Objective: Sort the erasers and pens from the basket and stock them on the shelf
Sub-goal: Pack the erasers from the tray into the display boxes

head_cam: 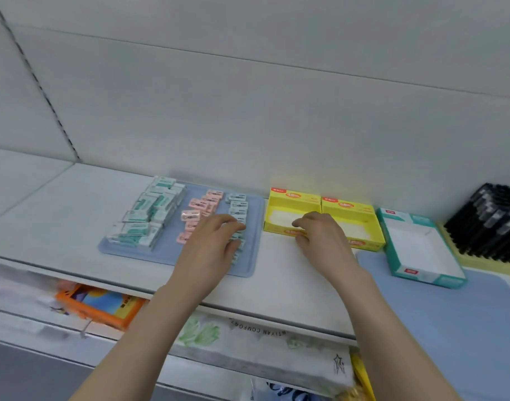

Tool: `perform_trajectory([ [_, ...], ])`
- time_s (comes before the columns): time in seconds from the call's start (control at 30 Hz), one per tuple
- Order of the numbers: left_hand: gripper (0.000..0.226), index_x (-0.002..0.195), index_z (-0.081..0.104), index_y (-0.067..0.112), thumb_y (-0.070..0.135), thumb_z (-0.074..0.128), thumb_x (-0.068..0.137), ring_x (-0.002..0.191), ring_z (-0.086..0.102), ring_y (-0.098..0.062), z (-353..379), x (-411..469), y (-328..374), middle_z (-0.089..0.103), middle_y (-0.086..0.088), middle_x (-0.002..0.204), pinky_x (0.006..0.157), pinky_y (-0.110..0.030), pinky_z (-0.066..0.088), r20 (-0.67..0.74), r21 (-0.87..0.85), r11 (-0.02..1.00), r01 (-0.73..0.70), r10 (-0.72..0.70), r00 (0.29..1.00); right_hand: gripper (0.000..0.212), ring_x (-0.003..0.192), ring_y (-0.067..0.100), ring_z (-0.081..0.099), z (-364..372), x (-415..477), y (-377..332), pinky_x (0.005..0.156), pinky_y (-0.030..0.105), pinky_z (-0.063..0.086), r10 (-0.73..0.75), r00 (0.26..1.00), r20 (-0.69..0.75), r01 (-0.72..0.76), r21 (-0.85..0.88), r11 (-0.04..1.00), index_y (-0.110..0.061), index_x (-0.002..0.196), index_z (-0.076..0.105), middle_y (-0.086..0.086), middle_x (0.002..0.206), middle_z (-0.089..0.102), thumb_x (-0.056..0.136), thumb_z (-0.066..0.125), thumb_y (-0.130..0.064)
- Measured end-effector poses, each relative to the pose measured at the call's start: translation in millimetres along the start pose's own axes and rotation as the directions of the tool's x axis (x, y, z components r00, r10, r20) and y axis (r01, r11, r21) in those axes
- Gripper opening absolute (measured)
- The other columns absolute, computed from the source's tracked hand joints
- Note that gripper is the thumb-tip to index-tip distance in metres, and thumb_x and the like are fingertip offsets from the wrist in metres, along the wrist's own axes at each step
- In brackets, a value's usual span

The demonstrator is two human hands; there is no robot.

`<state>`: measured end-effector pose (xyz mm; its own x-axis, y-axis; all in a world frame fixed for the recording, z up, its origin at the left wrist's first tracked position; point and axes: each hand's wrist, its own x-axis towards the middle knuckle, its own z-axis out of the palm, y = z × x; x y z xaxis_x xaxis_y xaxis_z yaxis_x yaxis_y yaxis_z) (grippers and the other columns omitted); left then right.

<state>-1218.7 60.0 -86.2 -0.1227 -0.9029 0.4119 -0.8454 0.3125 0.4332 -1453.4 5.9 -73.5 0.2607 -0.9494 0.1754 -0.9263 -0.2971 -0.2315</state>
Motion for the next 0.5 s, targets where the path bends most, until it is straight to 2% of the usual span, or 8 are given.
perform_trajectory([
  [0.07,0.032,0.115,0.067,0.014,0.006,0.068,0.084,0.111,0.056,-0.029,9.6,10.4,11.8,0.062,-0.005,0.117,0.091,-0.037,0.045,0.024,-0.038,0.997,-0.065,0.066,0.998,0.033,0.115,0.031,0.051,-4.4,-6.4,6.8,0.091,0.032,0.039,0.038,0.998,-0.05,-0.034,0.064,0.997,-0.013,0.121,0.067,0.008,0.121,0.063,0.089,0.064,-0.01],
  [0.17,0.034,0.114,0.067,0.013,0.006,0.071,0.081,0.11,0.057,-0.031,29.6,29.6,32.7,0.062,-0.007,0.116,0.091,-0.038,0.047,0.059,-0.069,0.983,-0.171,0.175,0.983,0.036,0.113,0.035,0.052,-14.5,-19.5,31.7,0.094,0.037,0.041,0.182,0.958,-0.221,-0.164,0.097,0.982,-0.012,0.121,0.066,0.012,0.119,0.063,0.085,0.064,-0.006],
  [0.27,0.038,0.116,0.067,0.012,0.005,0.073,0.079,0.109,0.057,-0.035,51.6,48.4,49.2,0.062,-0.01,0.119,0.088,-0.044,0.051,0.107,-0.079,0.971,-0.225,0.232,0.967,0.037,0.106,0.038,0.05,-26.8,-39.7,65.0,0.085,0.043,0.042,0.407,0.852,-0.329,-0.439,-0.027,0.898,-0.01,0.122,0.06,0.016,0.115,0.059,0.085,0.062,-0.011],
  [0.33,0.041,0.124,0.062,0.014,0.008,0.069,0.084,0.119,0.052,-0.034,63.9,57.6,59.2,0.057,-0.01,0.128,0.093,-0.045,0.049,0.176,-0.062,0.97,-0.236,0.244,0.954,0.034,0.104,0.039,0.051,-32.8,-53.5,82.0,0.08,0.043,0.041,0.536,0.786,-0.308,-0.599,-0.166,0.784,-0.007,0.118,0.057,0.017,0.111,0.059,0.085,0.061,-0.016],
  [0.37,0.043,0.129,0.059,0.015,0.009,0.066,0.087,0.124,0.048,-0.034,70.2,60.9,63.7,0.054,-0.01,0.134,0.097,-0.045,0.046,0.214,-0.053,0.969,-0.242,0.247,0.945,0.029,0.104,0.038,0.052,-34.3,-58.0,87.4,0.08,0.042,0.041,0.584,0.767,-0.264,-0.637,-0.216,0.739,-0.007,0.114,0.057,0.017,0.11,0.06,0.087,0.059,-0.019],
  [0.43,0.045,0.137,0.052,0.017,0.014,0.059,0.092,0.132,0.04,-0.033,79.3,64.2,72.6,0.046,-0.01,0.142,0.105,-0.041,0.037,0.277,-0.025,0.969,-0.247,0.244,0.929,0.015,0.1,0.036,0.056,-37.4,-62.6,93.9,0.075,0.039,0.038,0.606,0.769,-0.203,-0.639,-0.239,0.731,-0.008,0.099,0.06,0.015,0.104,0.064,0.089,0.055,-0.019],
  [0.5,0.044,0.14,0.049,0.019,0.019,0.054,0.097,0.133,0.038,-0.03,82.8,66.2,78.9,0.044,-0.007,0.144,0.105,-0.037,0.034,0.29,-0.019,0.971,-0.24,0.235,0.928,0.009,0.089,0.037,0.058,-45.1,-65.4,95.3,0.067,0.037,0.034,0.558,0.786,-0.266,-0.607,-0.165,0.777,-0.008,0.088,0.06,0.017,0.093,0.067,0.088,0.054,-0.015],
])
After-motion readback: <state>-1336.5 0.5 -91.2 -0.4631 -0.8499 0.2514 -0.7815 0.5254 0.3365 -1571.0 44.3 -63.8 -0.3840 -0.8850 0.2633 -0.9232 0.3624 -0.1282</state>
